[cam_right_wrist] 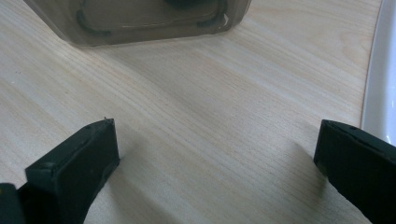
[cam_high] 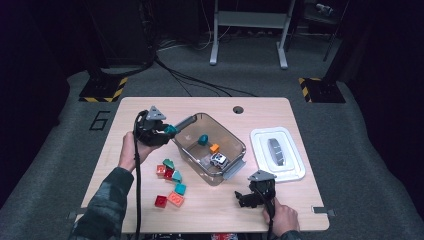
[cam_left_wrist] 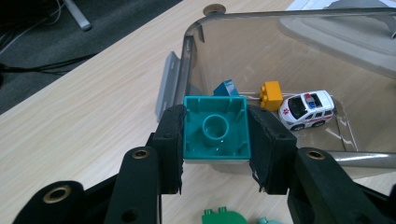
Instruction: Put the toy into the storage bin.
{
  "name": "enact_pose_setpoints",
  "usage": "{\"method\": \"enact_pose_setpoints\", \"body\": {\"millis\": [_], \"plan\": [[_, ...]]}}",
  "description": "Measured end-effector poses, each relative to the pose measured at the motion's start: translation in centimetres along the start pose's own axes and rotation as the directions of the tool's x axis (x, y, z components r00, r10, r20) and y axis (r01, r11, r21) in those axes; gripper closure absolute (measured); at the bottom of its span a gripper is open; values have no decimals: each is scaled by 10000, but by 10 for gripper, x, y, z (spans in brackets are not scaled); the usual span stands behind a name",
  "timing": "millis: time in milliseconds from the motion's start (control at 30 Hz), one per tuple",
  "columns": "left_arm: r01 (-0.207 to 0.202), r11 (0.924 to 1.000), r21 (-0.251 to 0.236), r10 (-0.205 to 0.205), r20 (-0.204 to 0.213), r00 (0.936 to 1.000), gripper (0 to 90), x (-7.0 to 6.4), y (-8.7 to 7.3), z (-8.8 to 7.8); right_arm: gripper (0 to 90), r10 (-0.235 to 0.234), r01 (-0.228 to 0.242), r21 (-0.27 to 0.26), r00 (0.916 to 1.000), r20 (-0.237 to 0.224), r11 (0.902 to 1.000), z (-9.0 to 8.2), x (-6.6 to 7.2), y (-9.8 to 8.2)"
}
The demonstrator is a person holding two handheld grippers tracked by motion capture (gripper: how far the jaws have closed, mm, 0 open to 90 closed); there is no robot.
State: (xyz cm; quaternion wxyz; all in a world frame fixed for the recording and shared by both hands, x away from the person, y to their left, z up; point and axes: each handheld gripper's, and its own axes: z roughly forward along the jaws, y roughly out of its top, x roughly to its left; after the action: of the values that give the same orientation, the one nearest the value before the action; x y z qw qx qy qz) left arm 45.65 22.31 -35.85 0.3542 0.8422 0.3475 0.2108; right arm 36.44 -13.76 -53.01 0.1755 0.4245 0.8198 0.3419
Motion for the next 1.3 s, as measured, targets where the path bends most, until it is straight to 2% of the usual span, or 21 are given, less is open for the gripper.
{"method": "enact_pose_setpoints", "body": {"millis": [333, 600, 800, 900, 1033, 1300], "plan": [[51, 9998, 212, -55, 214, 9998, 590, -8, 6, 22, 0, 6, -6, -9, 10000, 3, 10000, 0, 0, 0], [-1, 9971, 767, -23, 306, 9995, 589, -10, 1, 37, 0, 2, -2, 2, 10000, 0, 10000, 0, 0, 0], [-92, 9962, 862, 69, 278, 9996, 577, -13, 0, 39, 0, 5, -5, -2, 10000, 0, 10000, 0, 0, 0], [-14, 9958, 915, -8, 247, 9997, 498, -12, 0, 38, 0, 4, -4, 0, 10000, 0, 10000, 0, 0, 0], [154, 9975, 695, -169, 219, 9996, 379, -10, -2, 33, 0, 1, -1, -1, 10000, 0, 10000, 0, 0, 0], [282, 9995, 106, -282, 5, 9996, 222, -9, -14, 6, 0, 3, -3, 1, 10000, 0, 10000, 0, 0, 0]]}}
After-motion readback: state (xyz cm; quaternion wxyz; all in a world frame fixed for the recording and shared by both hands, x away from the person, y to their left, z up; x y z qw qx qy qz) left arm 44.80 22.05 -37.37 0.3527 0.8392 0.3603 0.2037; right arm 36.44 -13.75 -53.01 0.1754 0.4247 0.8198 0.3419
